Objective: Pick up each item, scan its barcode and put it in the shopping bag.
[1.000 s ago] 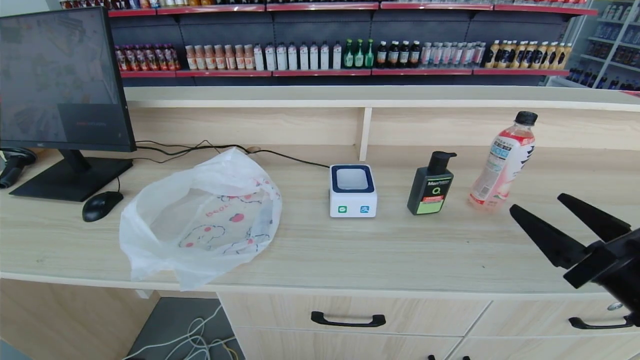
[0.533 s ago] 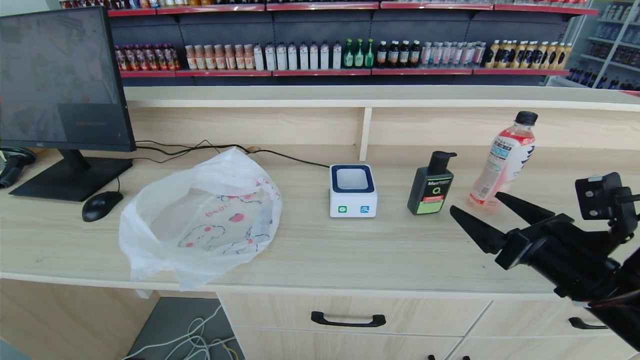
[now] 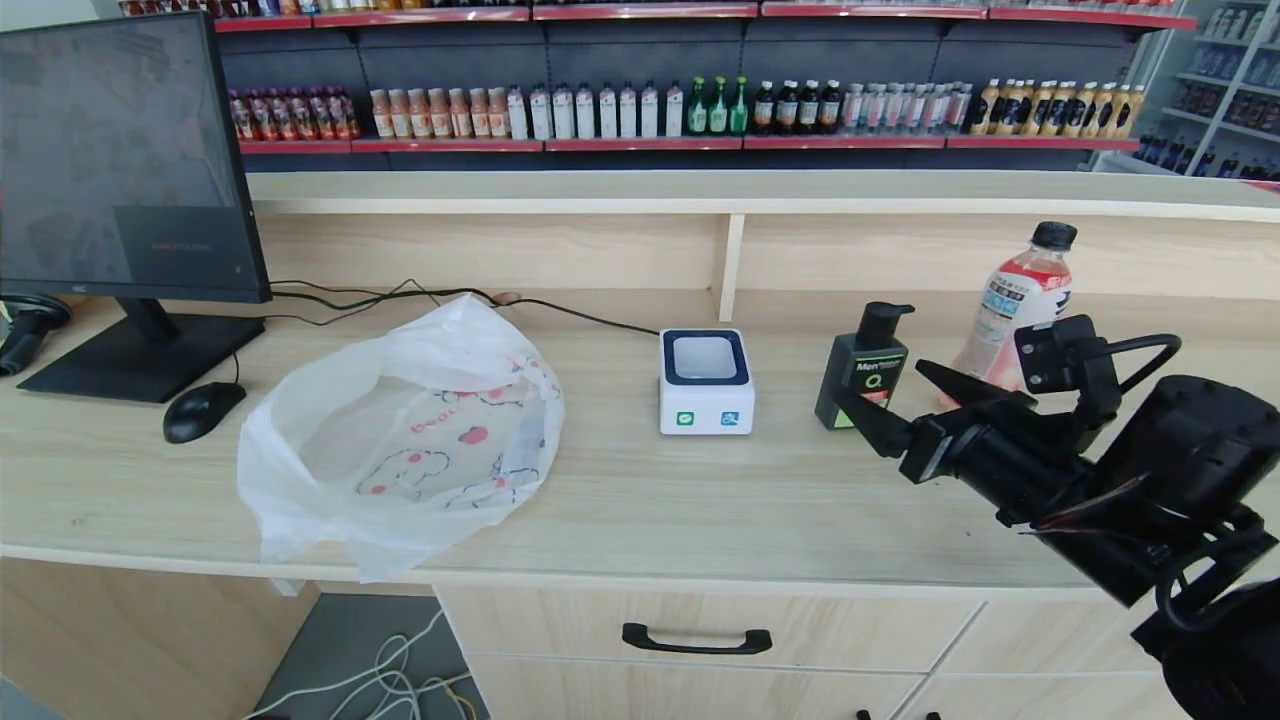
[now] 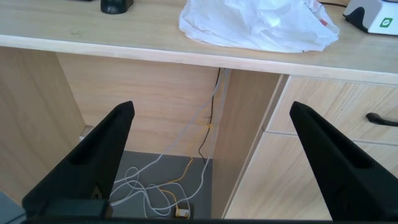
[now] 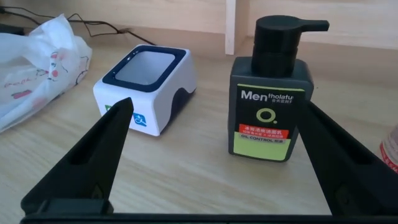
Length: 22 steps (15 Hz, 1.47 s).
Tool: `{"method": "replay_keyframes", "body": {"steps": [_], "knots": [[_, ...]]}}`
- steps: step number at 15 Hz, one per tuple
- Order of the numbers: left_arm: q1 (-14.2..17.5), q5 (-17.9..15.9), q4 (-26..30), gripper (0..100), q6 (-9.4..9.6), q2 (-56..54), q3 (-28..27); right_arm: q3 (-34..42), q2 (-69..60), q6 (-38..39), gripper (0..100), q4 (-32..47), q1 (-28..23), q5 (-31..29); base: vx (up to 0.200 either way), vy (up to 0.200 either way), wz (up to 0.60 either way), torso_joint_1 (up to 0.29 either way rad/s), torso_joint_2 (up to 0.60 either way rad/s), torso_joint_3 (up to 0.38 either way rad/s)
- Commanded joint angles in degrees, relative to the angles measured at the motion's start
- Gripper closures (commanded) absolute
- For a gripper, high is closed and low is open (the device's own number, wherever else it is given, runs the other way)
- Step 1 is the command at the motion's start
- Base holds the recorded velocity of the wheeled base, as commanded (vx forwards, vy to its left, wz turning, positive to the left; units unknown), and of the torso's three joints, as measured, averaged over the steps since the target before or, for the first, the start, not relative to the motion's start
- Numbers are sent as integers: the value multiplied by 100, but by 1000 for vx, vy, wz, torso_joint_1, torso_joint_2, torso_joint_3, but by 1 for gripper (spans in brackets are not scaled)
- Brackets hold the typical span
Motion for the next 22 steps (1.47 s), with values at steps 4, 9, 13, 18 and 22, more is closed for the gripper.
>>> {"method": "replay_keyframes", "body": {"steps": [4, 9, 13, 18, 22], "knots": [[1, 1, -4, 0, -7, -2, 2, -349, 461, 8, 0, -56, -131, 2, 0, 0, 0, 0, 0, 0], [1, 1, -13, 0, -7, -2, 2, -631, 645, -1, 0, -56, -359, 2, 0, 0, 0, 0, 0, 0], [1, 1, -13, 0, 2, -2, 2, -701, 733, -1, 0, -56, -368, 2, 0, 0, 0, 0, 0, 0], [1, 1, -13, 0, 2, -2, 2, -701, 803, -54, 0, -74, -368, 2, 0, 0, 0, 0, 0, 0], [1, 1, -30, 0, 2, -2, 2, -754, 839, -54, 0, -74, -377, 2, 0, 0, 0, 0, 0, 0]]}}
